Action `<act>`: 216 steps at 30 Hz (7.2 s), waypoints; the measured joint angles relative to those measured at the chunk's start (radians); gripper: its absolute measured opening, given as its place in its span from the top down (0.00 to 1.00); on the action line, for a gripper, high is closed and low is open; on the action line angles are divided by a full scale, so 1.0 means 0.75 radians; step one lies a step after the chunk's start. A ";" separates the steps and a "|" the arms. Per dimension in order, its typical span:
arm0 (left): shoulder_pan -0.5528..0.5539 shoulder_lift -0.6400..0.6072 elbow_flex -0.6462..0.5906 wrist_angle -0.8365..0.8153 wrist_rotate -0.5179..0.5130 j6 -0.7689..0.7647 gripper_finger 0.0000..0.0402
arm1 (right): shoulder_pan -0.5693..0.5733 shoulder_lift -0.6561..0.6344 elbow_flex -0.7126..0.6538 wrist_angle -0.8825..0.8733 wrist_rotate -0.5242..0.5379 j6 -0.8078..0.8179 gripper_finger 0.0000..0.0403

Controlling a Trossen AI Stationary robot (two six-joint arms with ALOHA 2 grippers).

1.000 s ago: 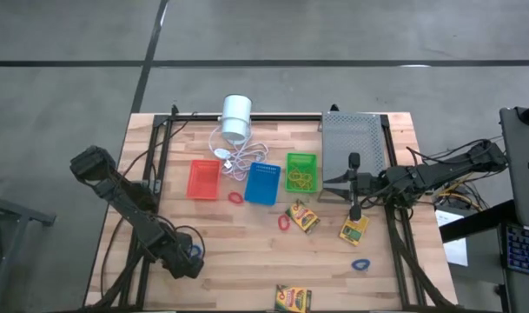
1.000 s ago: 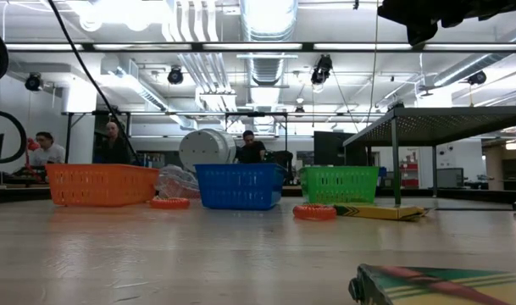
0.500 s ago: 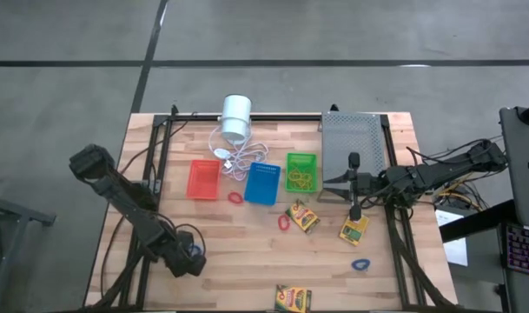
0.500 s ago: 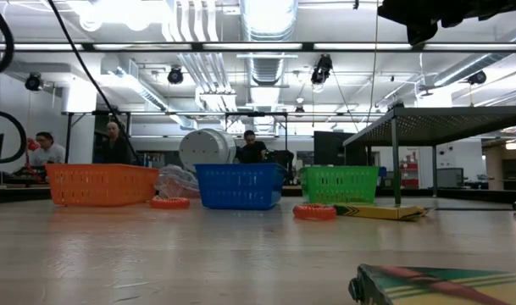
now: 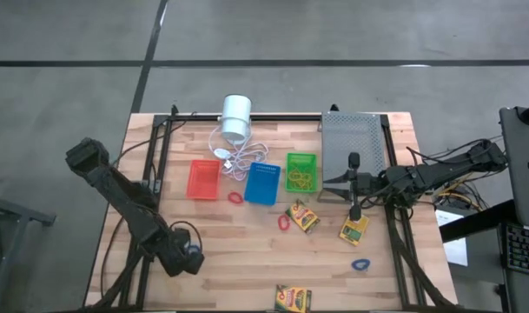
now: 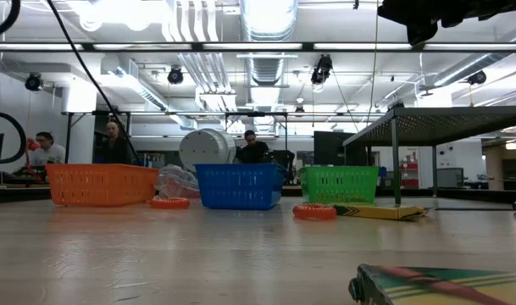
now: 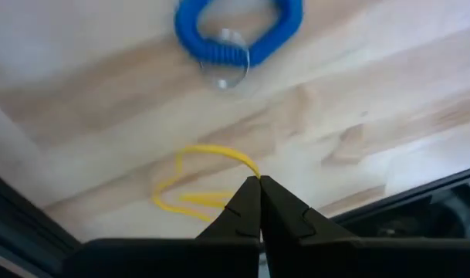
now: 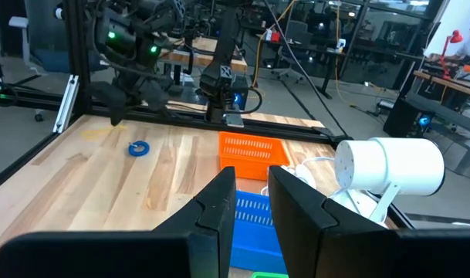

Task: Pick & Place Office Desk Supplies
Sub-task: Put the yellow rubber band into the green bin, then put the pack of crayon into the blue bin

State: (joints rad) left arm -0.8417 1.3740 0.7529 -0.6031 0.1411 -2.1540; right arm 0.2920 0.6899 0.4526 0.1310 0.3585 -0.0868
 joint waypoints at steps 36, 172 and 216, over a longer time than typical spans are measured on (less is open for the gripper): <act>0.297 -0.145 0.391 -0.588 -0.608 0.613 0.99 | 0.000 0.000 0.000 0.000 0.000 0.000 0.81; 1.369 0.993 0.753 0.955 0.097 3.116 0.99 | 0.000 0.000 -0.001 -0.001 0.000 0.000 0.81; 1.367 0.976 0.758 0.947 0.118 3.116 0.39 | 0.000 0.001 -0.001 0.000 0.000 0.000 0.81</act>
State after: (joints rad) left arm 0.1833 2.1057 1.3218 0.1068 0.2295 0.1829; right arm 0.2920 0.6903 0.4522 0.1310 0.3587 -0.0868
